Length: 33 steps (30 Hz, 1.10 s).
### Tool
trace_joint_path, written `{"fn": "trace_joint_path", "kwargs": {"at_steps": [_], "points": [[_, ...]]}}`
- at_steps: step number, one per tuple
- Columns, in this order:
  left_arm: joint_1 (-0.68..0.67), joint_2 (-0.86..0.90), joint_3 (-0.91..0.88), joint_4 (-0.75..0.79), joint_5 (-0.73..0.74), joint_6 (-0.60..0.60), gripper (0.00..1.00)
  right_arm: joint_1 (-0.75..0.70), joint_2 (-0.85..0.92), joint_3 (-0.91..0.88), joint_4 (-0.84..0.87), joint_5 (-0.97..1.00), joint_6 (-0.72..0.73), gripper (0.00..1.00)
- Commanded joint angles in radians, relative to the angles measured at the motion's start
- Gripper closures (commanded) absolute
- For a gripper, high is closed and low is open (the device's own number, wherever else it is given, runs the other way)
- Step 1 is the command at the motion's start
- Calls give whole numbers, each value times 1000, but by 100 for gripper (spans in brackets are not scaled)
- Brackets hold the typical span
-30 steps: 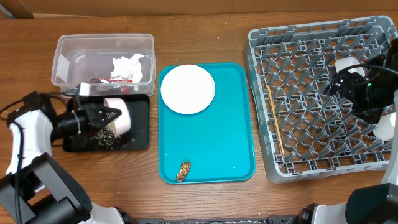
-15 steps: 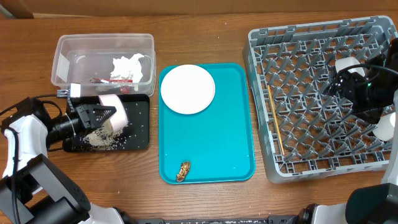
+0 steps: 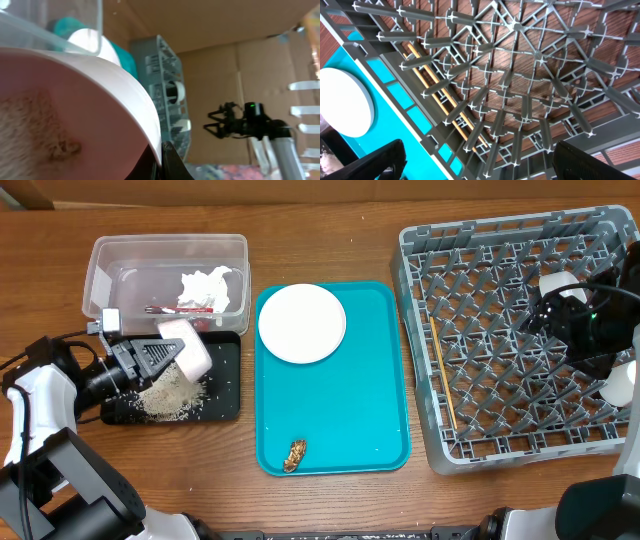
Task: Sort waste into correct bins and load items into the dishwasher
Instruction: 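Tip the rice bowl over the black tray with left gripper to dump rice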
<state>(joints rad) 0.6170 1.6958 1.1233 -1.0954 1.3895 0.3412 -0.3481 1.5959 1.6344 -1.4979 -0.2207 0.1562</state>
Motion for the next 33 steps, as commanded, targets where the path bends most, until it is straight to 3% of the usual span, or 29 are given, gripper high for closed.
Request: {"fn": "trace_joint_path", "kwargs": {"at_steps": [1,21,23,26,28,30,33], "points": [[5,-19,-3,2,93,-27,96,0,-12,1,-1,-5,-8,4],[103,-19,-3,3,39,-29,96,0,-12,1,-9,-5,-8,3],[113,-20,-3,-51,69,-32,96,0,-12,1,-8,-5,-8,3],[113,-19,-3,-35,54,47,96,0,-12,1,-8,-5,-8,3],[113,-16,-3,3,11,-90,96,0,-12,1,-8,-5,-8,3],[111,-16,-3,-15,83,-93,96,0,-12,1,-9,-5,-8,3],[104,-16,-3,6,39,-84,96,0,-12,1,-8,-5,-8,3]]}}
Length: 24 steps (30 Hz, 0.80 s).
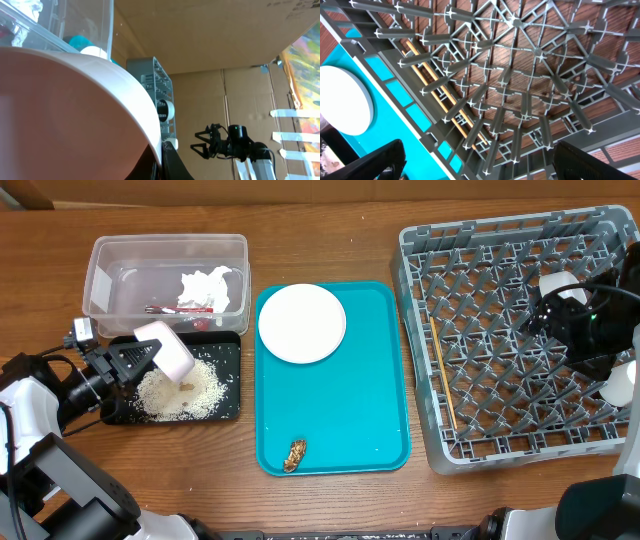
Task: Sort waste into correct bins and load items into the dishwasher
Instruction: 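Tip the rice bowl over the black tray with left gripper to dump rice, then set the emptied pink bowl back on the teal tray with left gripper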
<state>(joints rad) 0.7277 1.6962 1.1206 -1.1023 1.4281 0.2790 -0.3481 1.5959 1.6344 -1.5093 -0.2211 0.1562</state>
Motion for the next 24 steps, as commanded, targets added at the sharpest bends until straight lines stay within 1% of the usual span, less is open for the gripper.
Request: {"fn": "trace_joint_path", "kwargs": {"at_steps": [1,5,9,12,14,19,21,22,23,24], "points": [[-7,-16,-1,13,-23,-23,96,0,-12,1,3,-5,-8,3],[-9,-16,-1,1,-80,-24,96,0,-12,1,3,-5,-8,3],[-23,-16,-1,-15,-66,-24,96,0,-12,1,3,-5,-8,3],[-61,-18,-1,-46,-55,-21,96,0,-12,1,5,-5,-8,3],[-114,-21,0,-69,-55,-2,96,0,-12,1,8,-5,-8,3],[-306,-45,7,-86,-62,43,96,0,-12,1,7,-5,-8,3],[-403,-54,16,-61,-100,42,96,0,-12,1,7,-5,-8,3],[-462,-56,25,-42,-136,31,96,0,-12,1,7,-5,-8,3],[-572,-56,45,2,-241,-30,96,0,-12,1,7,-5,-8,3],[-632,-56,54,38,-319,-87,96,0,-12,1,7,-5,-8,3]]}}
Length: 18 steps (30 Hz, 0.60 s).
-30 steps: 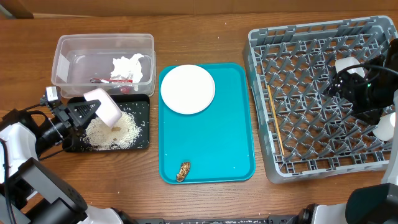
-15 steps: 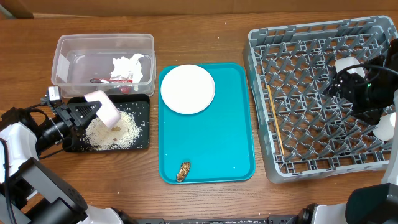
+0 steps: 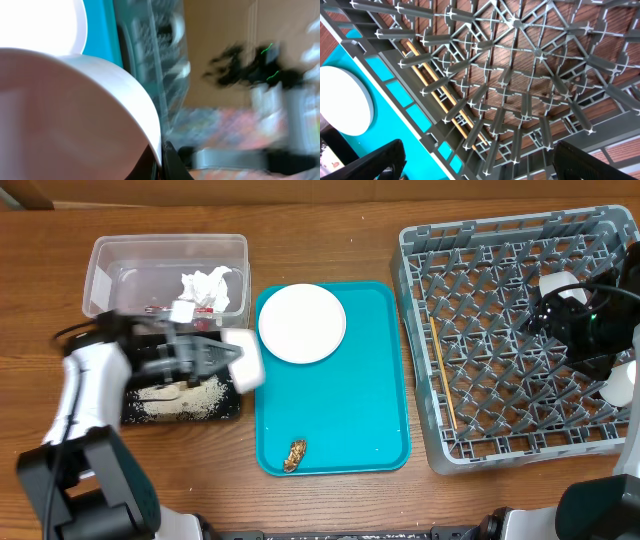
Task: Sort waste into correct bins and load items into the dishwasher
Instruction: 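Set the emptied pink bowl back on the teal tray with left gripper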
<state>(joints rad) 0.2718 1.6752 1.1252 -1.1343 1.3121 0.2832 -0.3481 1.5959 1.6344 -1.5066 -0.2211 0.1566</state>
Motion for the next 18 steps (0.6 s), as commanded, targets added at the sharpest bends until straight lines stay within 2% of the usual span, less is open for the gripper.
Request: {"fn": "trace_joint_path", "kwargs": {"at_steps": [1,6,10,15,18], "points": [[-230,-35,56,102,-278,-145,96,0,-12,1,5,-5,-8,3],[-527,-34,69,267,-671,-359,96,0,-12,1,4,-5,-8,3],[-726,-23,69,373,-864,-457,96,0,-12,1,3,-5,-8,3],[-899,-1,69,464,-1103,-536,96,0,-12,1,1,-6,-8,3],[-935,6,69,493,-1192,-588,93,0,-12,1,-1,-6,-8,3]]}}
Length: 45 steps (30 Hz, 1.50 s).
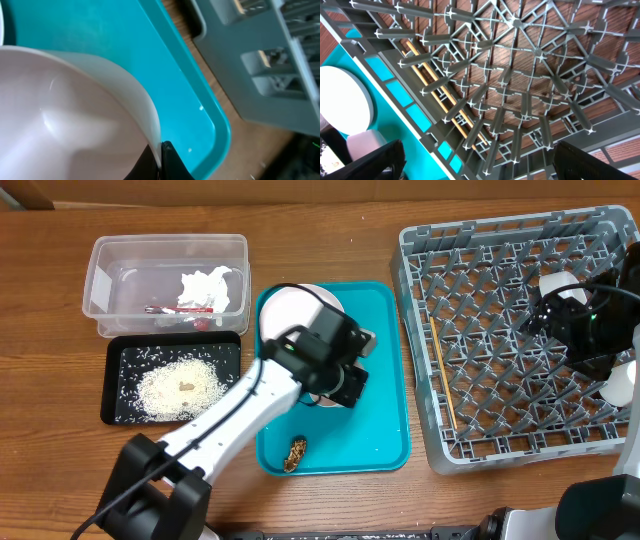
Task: Sort waste into correct bins and load items into the dishwasher
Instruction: 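Set the emptied pink bowl back on the teal tray with left gripper, then grasp the brown food scrap on the teal tray with left gripper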
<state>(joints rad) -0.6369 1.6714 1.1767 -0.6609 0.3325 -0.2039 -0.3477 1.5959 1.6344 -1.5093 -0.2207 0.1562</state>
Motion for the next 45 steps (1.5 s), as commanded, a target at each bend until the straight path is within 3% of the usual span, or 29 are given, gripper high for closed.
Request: {"fn": "trace_joint_path", "kwargs": {"at_steps": [1,5,8,13,17,22,26,41,43,45], "points": [[-29,14,18,29,-222,-112,91,0,-12,1,2,-6,-8,3],[-28,17,18,45,-221,-118,88,0,-12,1,2,-6,-8,3],[-29,17,18,43,-217,-118,76,0,-12,1,2,-6,-8,3],[-24,13,18,-2,-209,-118,41,0,-12,1,1,-6,-8,3],[-12,-3,19,-168,-202,-118,33,0,-12,1,1,-6,-8,3],[-1,-3,19,-393,-210,-118,31,0,-12,1,4,-6,-8,3],[-2,-3,12,-482,-210,-118,28,0,-12,1,3,-6,-8,2],[-3,-3,-222,-303,-212,-194,24,0,-12,1,3,-6,-8,3],[-3,-3,-241,-294,-212,-196,30,0,-12,1,4,-6,-8,3],[-3,-3,-253,-286,-212,-197,48,0,-12,1,5,-6,-8,3]]}}
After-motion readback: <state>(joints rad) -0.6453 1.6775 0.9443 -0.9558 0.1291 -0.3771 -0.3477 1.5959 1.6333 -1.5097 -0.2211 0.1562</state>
